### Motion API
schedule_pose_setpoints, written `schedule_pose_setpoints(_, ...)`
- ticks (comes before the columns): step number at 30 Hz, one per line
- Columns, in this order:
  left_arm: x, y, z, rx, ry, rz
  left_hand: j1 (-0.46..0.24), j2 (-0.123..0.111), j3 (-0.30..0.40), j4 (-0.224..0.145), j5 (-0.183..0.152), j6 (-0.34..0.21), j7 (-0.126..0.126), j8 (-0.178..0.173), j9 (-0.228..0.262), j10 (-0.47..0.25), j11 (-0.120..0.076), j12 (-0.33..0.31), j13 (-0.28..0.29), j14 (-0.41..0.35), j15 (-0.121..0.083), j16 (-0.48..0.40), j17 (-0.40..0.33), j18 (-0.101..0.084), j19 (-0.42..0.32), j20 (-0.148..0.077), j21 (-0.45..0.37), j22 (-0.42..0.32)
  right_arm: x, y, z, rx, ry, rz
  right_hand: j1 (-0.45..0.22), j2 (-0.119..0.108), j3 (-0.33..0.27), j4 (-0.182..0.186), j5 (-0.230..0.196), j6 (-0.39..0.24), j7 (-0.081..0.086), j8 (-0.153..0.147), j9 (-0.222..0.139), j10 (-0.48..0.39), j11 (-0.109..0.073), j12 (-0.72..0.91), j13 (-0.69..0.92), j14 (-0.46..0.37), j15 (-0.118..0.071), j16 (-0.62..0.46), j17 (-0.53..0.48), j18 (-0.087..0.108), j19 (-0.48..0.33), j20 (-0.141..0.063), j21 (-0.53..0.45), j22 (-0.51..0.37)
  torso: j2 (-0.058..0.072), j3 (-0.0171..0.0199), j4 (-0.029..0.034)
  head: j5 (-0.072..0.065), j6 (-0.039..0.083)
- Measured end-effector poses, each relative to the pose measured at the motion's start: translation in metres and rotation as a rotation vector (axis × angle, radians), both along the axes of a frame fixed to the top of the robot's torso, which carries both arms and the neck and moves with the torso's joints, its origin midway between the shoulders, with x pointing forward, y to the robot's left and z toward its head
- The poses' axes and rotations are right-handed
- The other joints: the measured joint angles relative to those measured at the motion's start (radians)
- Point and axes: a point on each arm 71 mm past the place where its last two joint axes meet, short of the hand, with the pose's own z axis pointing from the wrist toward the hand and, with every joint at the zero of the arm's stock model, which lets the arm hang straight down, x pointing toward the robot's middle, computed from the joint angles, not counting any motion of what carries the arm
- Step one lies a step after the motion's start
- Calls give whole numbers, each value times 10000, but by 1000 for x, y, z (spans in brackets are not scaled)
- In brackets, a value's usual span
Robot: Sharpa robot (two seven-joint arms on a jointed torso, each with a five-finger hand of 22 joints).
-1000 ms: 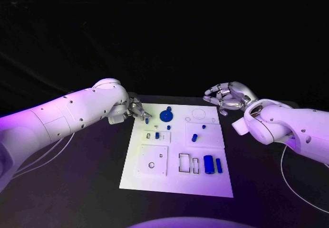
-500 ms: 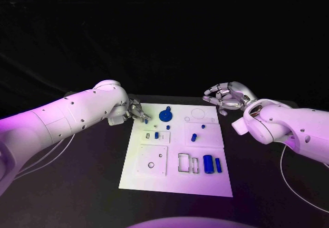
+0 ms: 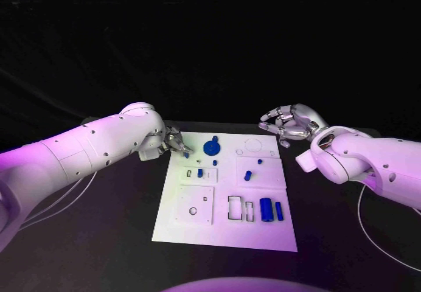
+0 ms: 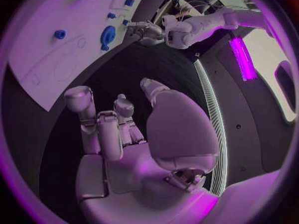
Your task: Assemble the parts on the task board
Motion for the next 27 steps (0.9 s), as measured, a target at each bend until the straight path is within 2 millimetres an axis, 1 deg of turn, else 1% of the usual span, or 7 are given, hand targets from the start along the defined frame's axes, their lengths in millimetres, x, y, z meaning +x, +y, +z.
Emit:
schedule_pose_setpoints(6, 0, 1, 0, -46, -7, 41, 169, 78, 87, 1, 0, 36, -36, 0, -9, -35, -35, 0, -12, 0, 0, 0, 0, 0, 0, 0, 0, 9, 0, 0, -1, -5, 16, -3, 0, 0, -29, 29, 45, 0, 0, 0, 0, 0, 0, 0, 0, 0, 0, -41, -1, 0, 0, 0, -59, -22, 0, 1, -1, -4, -2)
schedule_pose_setpoints(10, 0, 0, 0, -80, -24, 56, 562, 179, 334, -54, 0, 35, -36, 0, -20, -35, -35, 0, -50, 0, 0, 0, -1, 0, 0, 0, 0, 9, 0, 0, -1, -8, 36, -3, 0, 0, -29, 29, 44, 0, 0, 0, 0, 0, 0, 0, 0, 0, 0, -40, -1, 0, 0, 0, -59, -22, 0, -1, -2, -6, -12)
schedule_pose_setpoints(13, 1, 0, 0, -114, -46, 65, 1167, 287, 782, -267, 0, 34, -35, -2, -34, -72, -71, 0, -100, 0, 0, 0, -1, 0, 0, 0, 0, 8, 0, 0, -2, -11, 50, -3, 0, 0, -29, 29, 44, 0, 0, 39, -9, 0, 0, 0, 0, 0, 0, -40, -1, 0, 0, 0, -59, -32, -2, -1, -2, -12, -18)
schedule_pose_setpoints(16, 1, 0, 0, -153, -70, 85, 1516, 280, 1295, -508, -21, 7, -14, 35, -43, -73, -70, 0, -145, 0, 0, 0, 0, 0, 0, 0, 0, 22, 0, 0, -2, -12, 60, 2, 0, 0, -29, 28, 43, 0, 0, 39, -8, 0, 0, 0, 0, 0, 0, -40, -2, 0, 0, 0, -59, -31, -4, -1, -2, -14, -24)
schedule_pose_setpoints(18, 1, 0, 0, -177, -79, 105, 1594, 244, 1602, -636, -41, -41, -33, 121, -42, -74, -69, 0, -173, 0, 0, 0, -1, 0, 0, 0, 0, 41, 0, 0, -2, -13, 67, 5, 0, 0, -28, 29, 43, 0, 0, 39, -8, 0, 0, 0, 0, 0, 0, -40, -1, -1, 0, 0, -59, -32, -4, -1, -3, -14, -25)
schedule_pose_setpoints(22, 2, 0, 0, -227, -92, 141, 1725, 223, 1866, -400, 8, -147, 3, 369, -38, -75, -68, 0, -239, 0, 0, 0, -1, -1, 0, 0, 0, 59, 0, 0, -3, -16, 83, 12, 0, 0, -29, 28, 43, 0, 0, 39, -8, 0, 0, 0, 0, 0, 0, -40, -2, 0, 0, 0, -59, -32, -4, -1, -5, -15, -24)
schedule_pose_setpoints(27, 2, 0, 0, -300, -87, 168, 1733, 216, 2057, -210, 9, -165, 22, 533, -36, -76, -67, -1, -264, 0, 0, 0, -1, 0, 0, 0, 0, 75, 0, 0, -3, -20, 101, 21, 0, 0, -28, 28, 42, 0, 0, 39, -8, 0, 0, 0, 0, 0, 0, -40, -2, 1, 0, 0, -59, -31, -5, 1, -9, -16, -35)
